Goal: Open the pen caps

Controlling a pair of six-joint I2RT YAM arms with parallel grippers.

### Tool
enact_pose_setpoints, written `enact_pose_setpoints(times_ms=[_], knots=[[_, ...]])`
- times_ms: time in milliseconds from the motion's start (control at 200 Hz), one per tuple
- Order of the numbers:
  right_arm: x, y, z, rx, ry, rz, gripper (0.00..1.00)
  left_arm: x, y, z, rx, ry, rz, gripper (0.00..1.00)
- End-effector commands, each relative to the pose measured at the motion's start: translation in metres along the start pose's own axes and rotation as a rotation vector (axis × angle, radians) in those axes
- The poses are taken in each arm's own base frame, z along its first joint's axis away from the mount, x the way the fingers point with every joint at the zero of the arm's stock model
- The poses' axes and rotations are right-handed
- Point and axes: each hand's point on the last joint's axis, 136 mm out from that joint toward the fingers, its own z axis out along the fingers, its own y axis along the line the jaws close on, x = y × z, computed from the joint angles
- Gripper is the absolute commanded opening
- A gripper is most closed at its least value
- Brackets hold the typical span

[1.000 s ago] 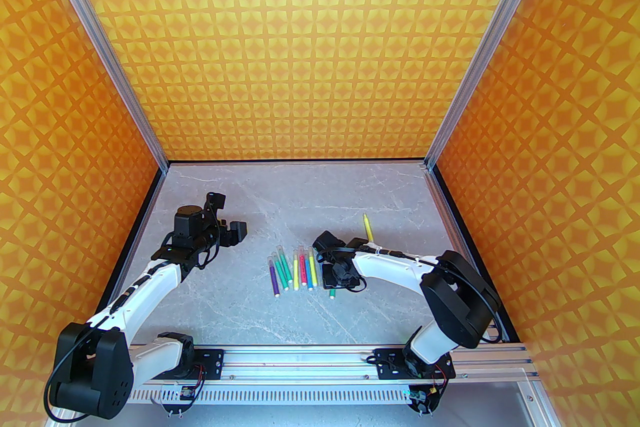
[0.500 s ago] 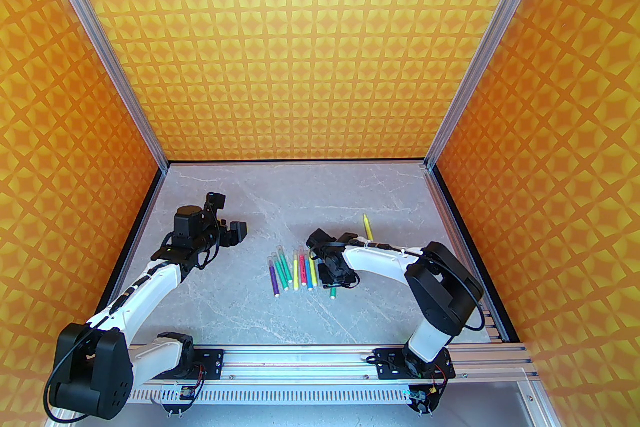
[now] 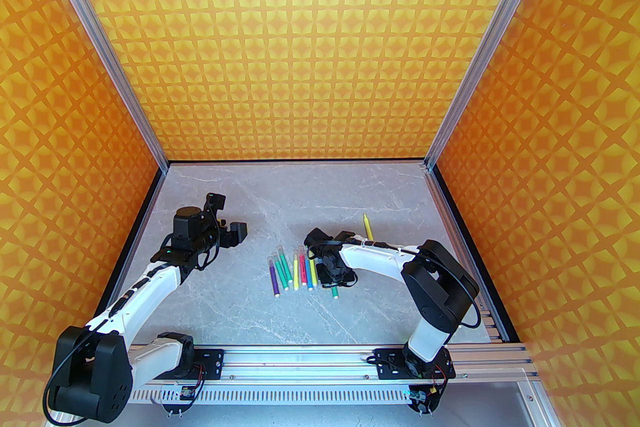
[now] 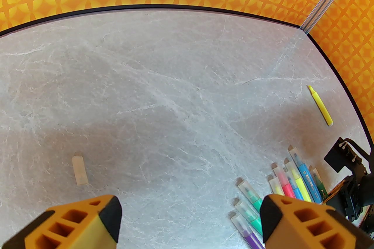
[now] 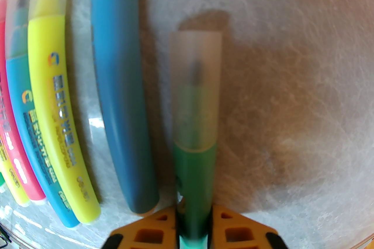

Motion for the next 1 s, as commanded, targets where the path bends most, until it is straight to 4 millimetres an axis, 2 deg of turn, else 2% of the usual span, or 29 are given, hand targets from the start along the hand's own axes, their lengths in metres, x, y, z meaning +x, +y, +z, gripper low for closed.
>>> enact_pose_setpoints(times_ms=[0,160,285,455,735,870,995], knots=[[-0.007,-0.013,0.005,0.066,-0.039,-0.019,0.10,-0.001,-0.008,-0.004,0.029,-0.021,0.023,0.83],[-0.009,-0.018,-0.013,0.078,-0.075,-0.054,0.08,-0.001,-0.012,-0.002,0.043,-0.016,0.010,0.83],[-0.020,-0.014,-0.033,0.048,-0.142,-0.095,0.06,-0.001,-0.024,-0.001,0.086,-0.010,0.006,0.83],[-0.034,0.019,-0.064,-0.160,-0.276,-0.176,0.00,-0.002,-0.039,0.000,0.140,0.010,-0.005,0.83],[-0.050,0.065,-0.116,-0.440,-0.490,-0.323,0.00,-0.007,-0.076,-0.003,0.324,0.047,-0.042,0.81],[-0.052,0.083,-0.132,-0.544,-0.550,-0.390,0.00,-0.006,-0.101,-0.006,0.442,0.075,-0.037,0.81],[-0.047,0.092,-0.137,-0.613,-0.579,-0.435,0.00,-0.005,-0.127,-0.011,0.555,0.105,-0.032,0.79]])
